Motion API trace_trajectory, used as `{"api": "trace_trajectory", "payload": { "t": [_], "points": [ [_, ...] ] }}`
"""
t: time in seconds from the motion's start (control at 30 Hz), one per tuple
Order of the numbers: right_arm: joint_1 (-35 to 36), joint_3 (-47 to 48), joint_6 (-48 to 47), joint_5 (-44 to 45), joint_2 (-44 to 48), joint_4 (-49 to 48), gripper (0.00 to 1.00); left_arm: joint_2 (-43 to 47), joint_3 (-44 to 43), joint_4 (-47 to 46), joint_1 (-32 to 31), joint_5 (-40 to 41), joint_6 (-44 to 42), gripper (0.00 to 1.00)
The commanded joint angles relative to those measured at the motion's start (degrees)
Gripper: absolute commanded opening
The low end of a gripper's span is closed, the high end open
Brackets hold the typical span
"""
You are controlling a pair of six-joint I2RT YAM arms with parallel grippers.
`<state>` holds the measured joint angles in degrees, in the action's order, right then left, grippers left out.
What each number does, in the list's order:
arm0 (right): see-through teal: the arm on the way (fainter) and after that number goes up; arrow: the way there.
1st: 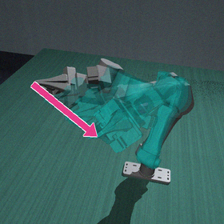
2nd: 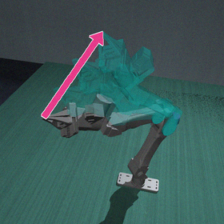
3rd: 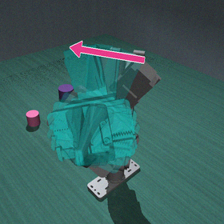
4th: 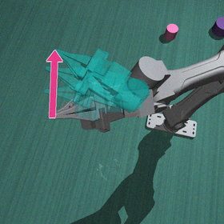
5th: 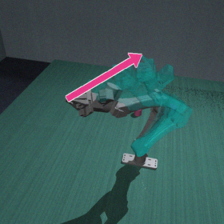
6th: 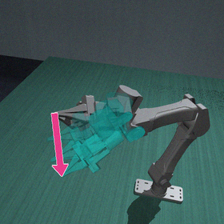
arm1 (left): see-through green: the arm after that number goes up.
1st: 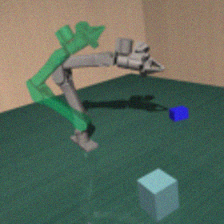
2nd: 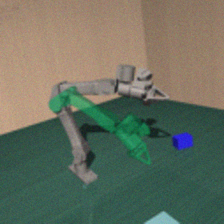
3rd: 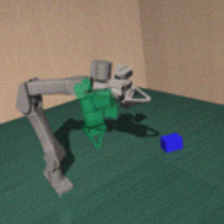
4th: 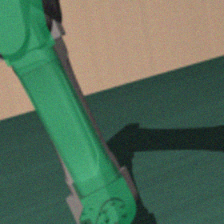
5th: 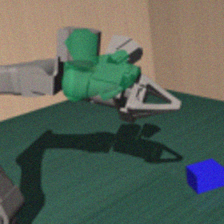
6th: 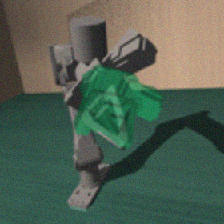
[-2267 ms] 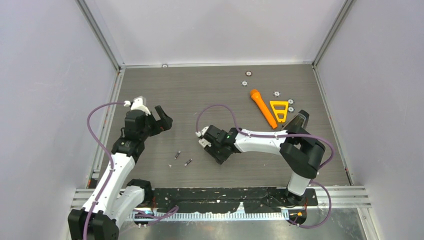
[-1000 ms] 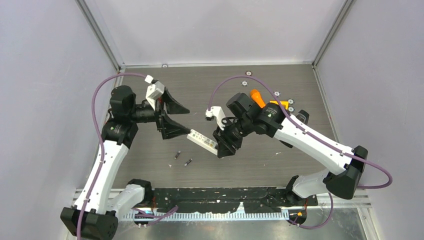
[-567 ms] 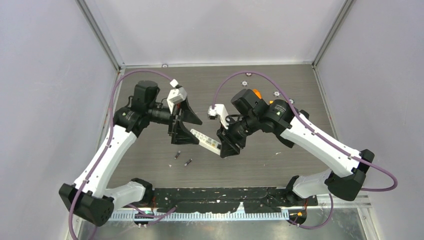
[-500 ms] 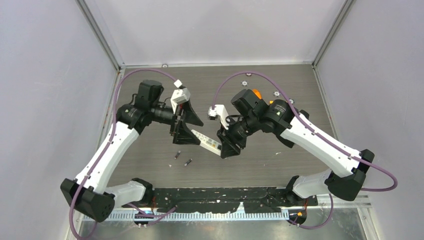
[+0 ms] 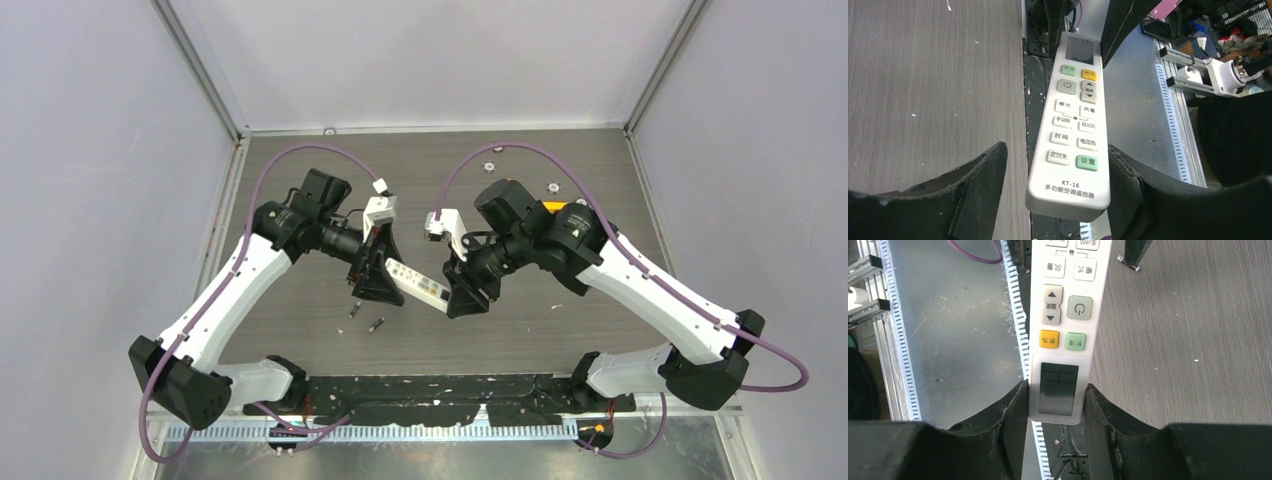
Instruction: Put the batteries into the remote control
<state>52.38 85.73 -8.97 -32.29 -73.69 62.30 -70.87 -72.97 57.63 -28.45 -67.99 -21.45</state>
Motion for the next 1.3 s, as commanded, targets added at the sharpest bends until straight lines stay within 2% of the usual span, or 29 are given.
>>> {"api": "trace_trajectory", "payload": {
  "t": [0.0, 0.07, 0.23, 0.33, 0.53, 0.63, 0.7, 0.77, 0.8, 0.83, 0.87, 0.97, 1.0, 1.03, 1.1, 1.13, 1.27],
  "points": [
    [0.2, 1.2, -0.4, -0.7, 2.0, -0.7, 0.07, 0.2, -2.1, -0.2, -0.5, -0.3, 0.3, 0.62],
    [0.3, 1.0, -0.4, -0.8, 2.1, -0.8, 0.07, 0.4, -2.0, -0.7, -0.6, -0.3, 0.7, 0.61],
    [0.3, 1.0, -0.4, -0.8, 2.2, -0.9, 0.07, 1.3, -1.3, -2.6, -0.7, -0.6, 2.4, 0.68],
    [0.3, 1.0, -0.3, -1.0, 2.2, -0.9, 0.07, 1.9, -0.7, -4.0, -0.8, -1.1, 3.5, 0.62],
    [0.3, 0.9, 0.2, -1.1, 2.1, -1.1, 0.09, 1.8, -0.5, -4.8, -1.1, -2.1, 4.2, 0.20],
    [0.3, 1.0, 0.7, -0.9, 1.9, -1.2, 0.13, 1.9, -0.6, -5.4, -1.1, -2.0, 4.7, 0.05],
    [0.3, 1.1, 1.2, -0.2, 2.1, -1.6, 0.20, 2.2, -0.6, -6.0, -1.1, -1.9, 5.0, 0.00],
    [0.3, 1.0, 1.9, 1.0, 2.4, -2.5, 0.33, 2.7, -0.3, -7.3, -1.1, -1.6, 6.2, 0.00],
    [0.3, 0.9, 2.1, 1.3, 2.5, -3.5, 0.43, 3.1, -0.1, -8.6, -1.1, -1.3, 7.2, 0.00],
    [0.3, 0.7, 2.8, 2.1, 3.0, -4.2, 0.50, 3.6, 0.2, -10.0, -1.1, -0.9, 8.4, 0.00],
    [0.3, 0.2, 3.9, 2.7, 3.2, -5.8, 0.61, 4.3, 0.6, -11.9, -1.1, -0.2, 10.5, 0.00],
    [0.1, -1.7, 6.7, 6.6, 5.7, -11.2, 0.80, 7.1, 3.3, -20.6, -1.0, 3.5, 20.0, 0.00],
    [0.2, -2.6, 9.2, 8.1, 6.4, -15.0, 0.83, 8.4, 4.5, -24.2, -0.9, 4.8, 23.8, 0.00],
    [0.2, -3.2, 11.1, 12.0, 8.0, -17.3, 0.90, 9.7, 6.1, -28.1, -0.7, 6.9, 27.8, 0.00],
    [0.2, -5.0, 16.1, 16.8, 10.7, -25.0, 0.98, 12.4, 9.1, -36.5, 0.0, 10.0, 35.3, 0.00],
    [0.2, -6.3, 19.0, 18.1, 11.6, -30.5, 0.99, 13.6, 10.2, -39.5, 0.3, 11.6, 38.4, 0.00],
    [0.2, -11.0, 26.8, 28.1, 17.0, -44.9, 0.95, 17.1, 13.4, -52.0, 0.5, 17.9, 51.8, 0.00]
  ]
}}
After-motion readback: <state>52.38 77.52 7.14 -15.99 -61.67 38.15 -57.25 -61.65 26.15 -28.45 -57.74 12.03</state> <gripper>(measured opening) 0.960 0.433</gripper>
